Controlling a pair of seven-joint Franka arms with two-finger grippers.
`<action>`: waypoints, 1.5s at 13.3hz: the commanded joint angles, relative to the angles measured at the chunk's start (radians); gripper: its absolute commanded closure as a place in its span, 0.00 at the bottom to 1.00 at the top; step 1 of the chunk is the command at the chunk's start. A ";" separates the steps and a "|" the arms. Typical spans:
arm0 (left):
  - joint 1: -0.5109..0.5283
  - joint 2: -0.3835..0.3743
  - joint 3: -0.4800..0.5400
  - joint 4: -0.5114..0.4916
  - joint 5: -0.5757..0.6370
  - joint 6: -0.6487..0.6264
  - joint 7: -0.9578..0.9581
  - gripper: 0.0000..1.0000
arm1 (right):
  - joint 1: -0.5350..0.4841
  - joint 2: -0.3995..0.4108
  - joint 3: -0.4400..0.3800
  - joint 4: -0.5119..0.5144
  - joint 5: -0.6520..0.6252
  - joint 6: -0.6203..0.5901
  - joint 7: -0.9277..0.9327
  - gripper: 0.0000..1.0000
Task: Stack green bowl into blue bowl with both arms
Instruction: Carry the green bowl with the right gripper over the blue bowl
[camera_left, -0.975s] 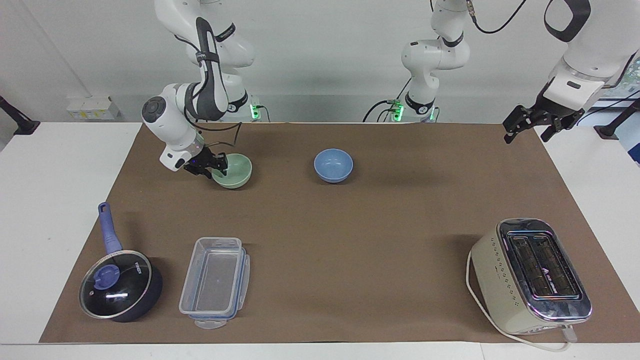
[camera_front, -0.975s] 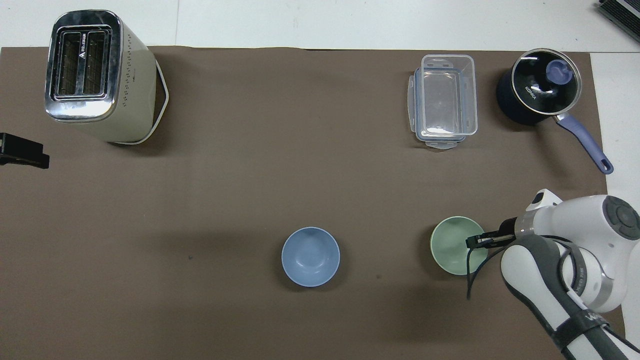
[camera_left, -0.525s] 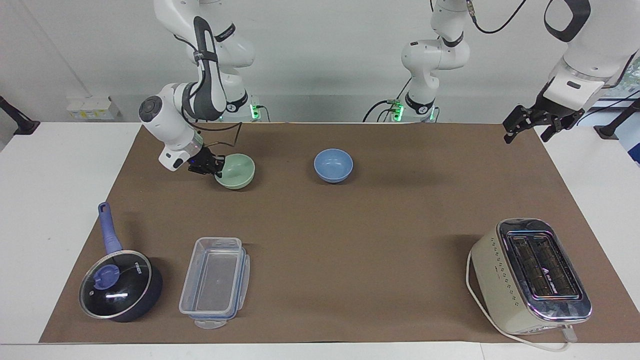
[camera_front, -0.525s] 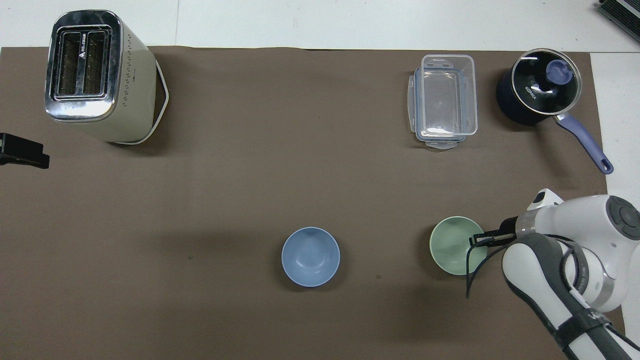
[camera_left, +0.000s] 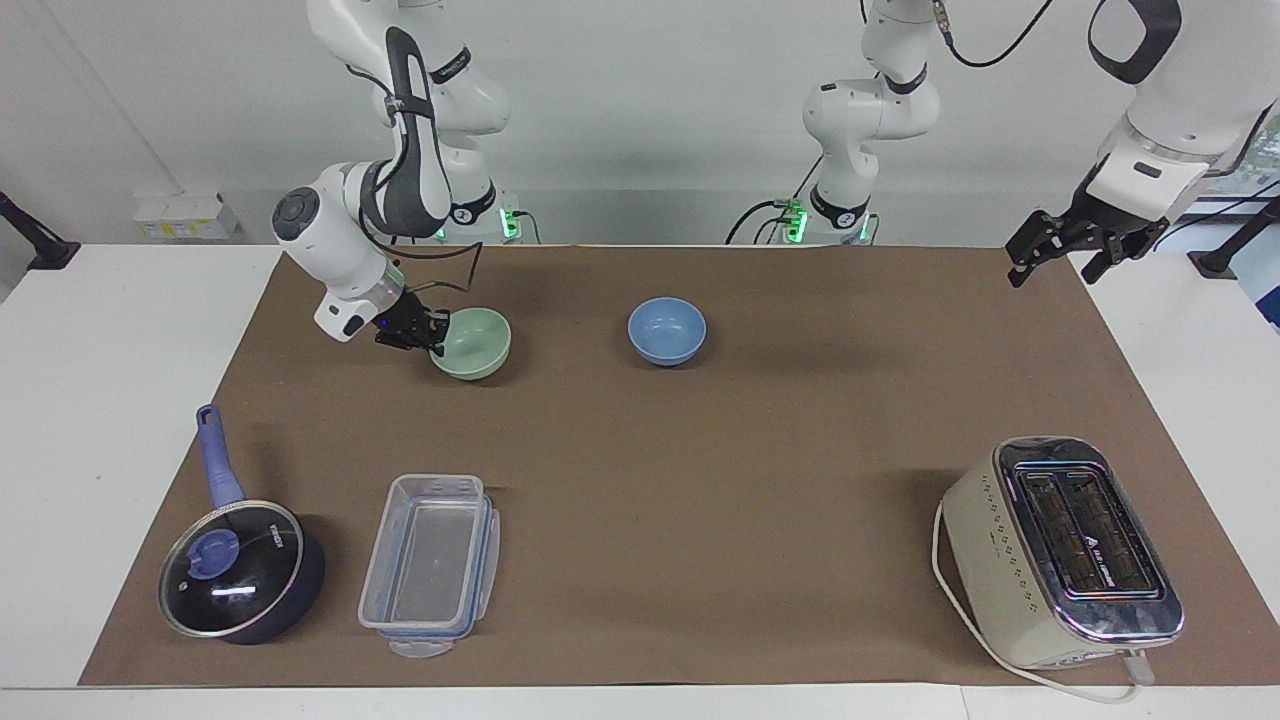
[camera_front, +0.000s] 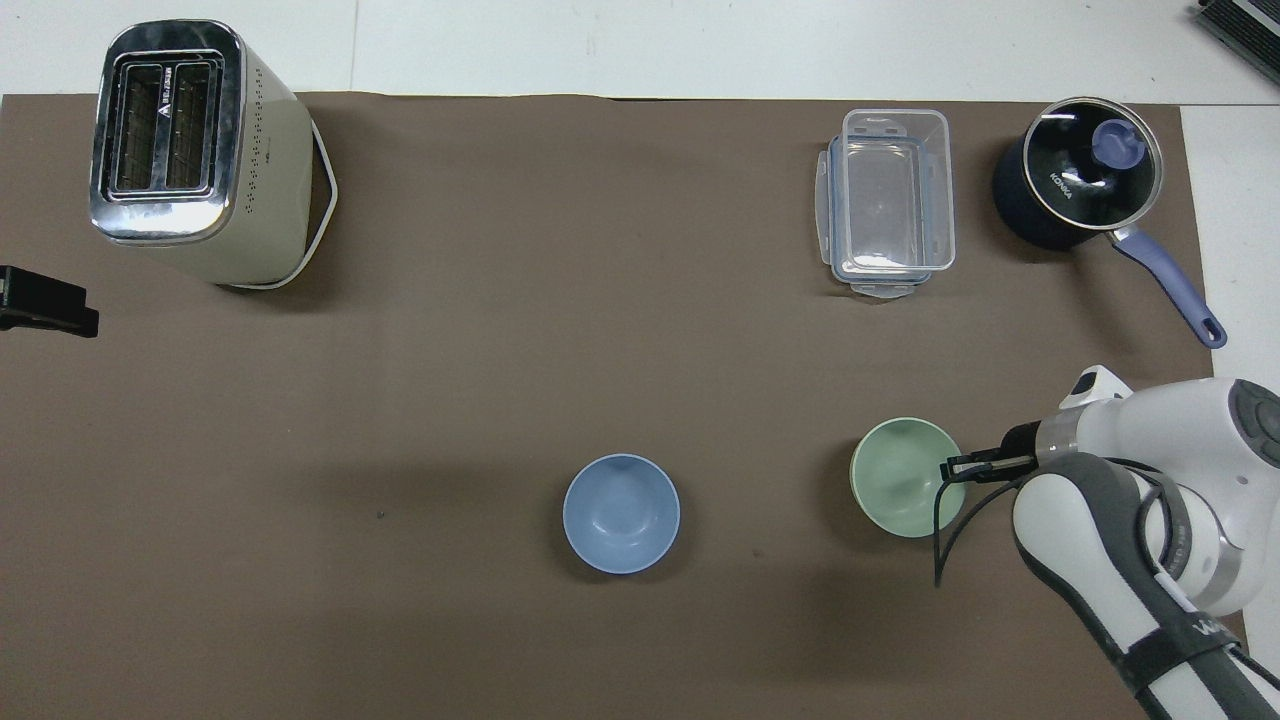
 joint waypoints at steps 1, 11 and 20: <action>0.002 0.004 -0.002 0.015 0.019 -0.020 -0.010 0.00 | 0.055 -0.034 0.015 0.059 0.031 -0.113 0.051 1.00; 0.002 0.004 -0.002 0.015 0.019 -0.021 -0.010 0.00 | 0.572 -0.013 0.025 0.155 0.017 0.011 0.712 1.00; 0.002 0.004 -0.002 0.015 0.019 -0.020 -0.010 0.00 | 0.614 0.060 0.029 0.149 0.017 0.089 0.789 1.00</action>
